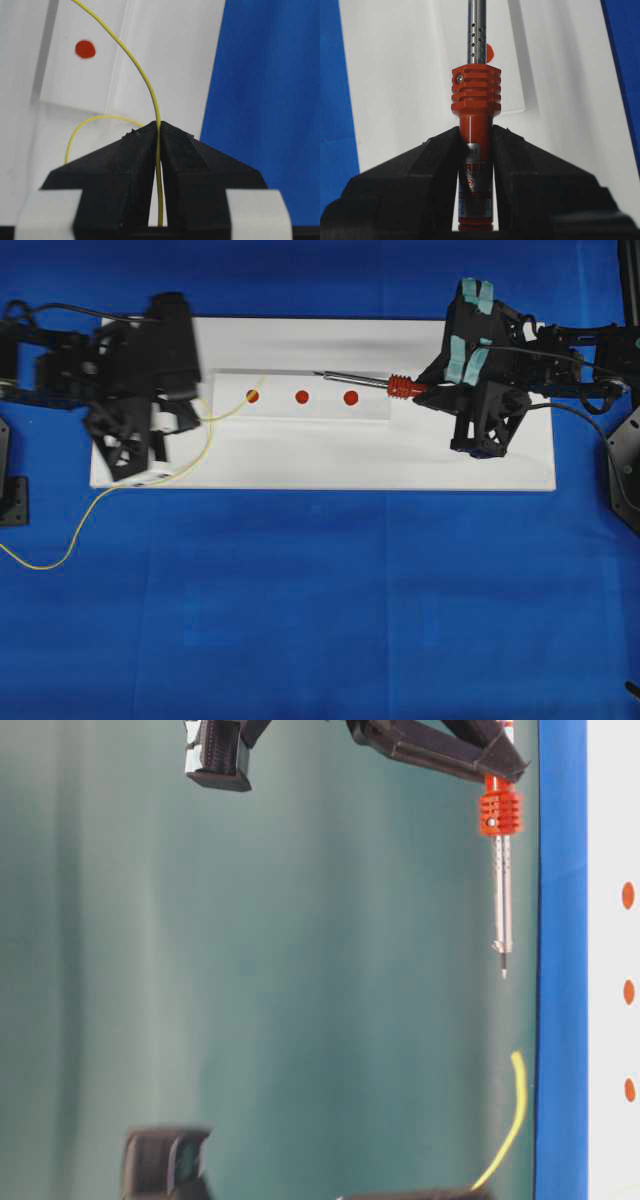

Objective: Touch the tip of the soldering iron to the tip of the solder at the mark.

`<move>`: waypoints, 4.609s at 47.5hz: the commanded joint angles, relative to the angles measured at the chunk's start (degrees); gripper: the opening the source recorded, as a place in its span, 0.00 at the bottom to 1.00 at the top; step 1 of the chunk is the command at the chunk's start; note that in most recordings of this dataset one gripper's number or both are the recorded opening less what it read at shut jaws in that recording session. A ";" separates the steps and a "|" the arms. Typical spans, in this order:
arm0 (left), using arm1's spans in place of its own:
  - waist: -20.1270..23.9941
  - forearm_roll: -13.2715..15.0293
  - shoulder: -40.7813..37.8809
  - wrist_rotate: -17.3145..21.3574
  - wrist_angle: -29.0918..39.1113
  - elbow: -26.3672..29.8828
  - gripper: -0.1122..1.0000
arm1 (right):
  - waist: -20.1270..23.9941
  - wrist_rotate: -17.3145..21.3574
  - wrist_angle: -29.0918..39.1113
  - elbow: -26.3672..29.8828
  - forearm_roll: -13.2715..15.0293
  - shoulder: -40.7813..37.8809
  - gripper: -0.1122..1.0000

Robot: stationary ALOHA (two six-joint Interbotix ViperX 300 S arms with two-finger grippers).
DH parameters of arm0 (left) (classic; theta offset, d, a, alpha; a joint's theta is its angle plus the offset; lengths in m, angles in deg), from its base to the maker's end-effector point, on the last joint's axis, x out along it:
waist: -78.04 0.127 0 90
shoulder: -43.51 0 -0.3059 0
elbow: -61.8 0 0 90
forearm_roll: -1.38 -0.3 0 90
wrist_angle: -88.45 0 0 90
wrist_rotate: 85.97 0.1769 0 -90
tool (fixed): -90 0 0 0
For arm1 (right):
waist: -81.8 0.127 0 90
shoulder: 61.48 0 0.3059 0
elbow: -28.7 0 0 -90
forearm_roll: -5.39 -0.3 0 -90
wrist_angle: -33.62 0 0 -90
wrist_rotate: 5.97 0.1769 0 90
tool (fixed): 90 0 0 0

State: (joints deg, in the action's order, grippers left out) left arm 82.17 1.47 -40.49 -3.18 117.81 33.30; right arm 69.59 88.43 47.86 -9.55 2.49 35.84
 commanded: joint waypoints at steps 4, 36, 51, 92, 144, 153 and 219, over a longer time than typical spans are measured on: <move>-0.70 -0.09 -6.15 -0.09 -0.35 4.57 0.12 | -0.79 -0.09 -0.35 0.09 0.26 1.41 0.16; -0.09 -0.18 -16.17 -0.18 -1.85 8.96 0.12 | -0.88 -0.09 -1.05 -1.14 0.26 1.23 0.16; -0.18 -0.09 -16.08 -0.09 -1.41 8.70 0.12 | -0.88 -0.09 -0.09 2.81 0.26 -5.63 0.16; -0.35 0.00 -16.08 0.09 0.26 9.14 0.12 | 0.18 -0.09 3.69 6.59 0.26 -12.48 0.16; -0.35 -0.09 -16.17 0.44 0.79 9.76 0.12 | 0.70 -0.18 4.13 7.21 0.26 -12.92 0.16; -0.35 -0.09 -16.17 0.35 0.79 9.76 0.12 | 0.70 -0.18 4.13 7.21 0.26 -12.92 0.16; -0.35 -0.09 -16.17 0.44 0.70 9.76 0.12 | 0.70 -0.18 3.96 7.21 0.26 -12.92 0.16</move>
State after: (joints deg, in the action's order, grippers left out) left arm 81.91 1.47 -57.36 -2.74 118.77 41.82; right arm 70.20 88.34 52.17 -3.84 2.49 22.39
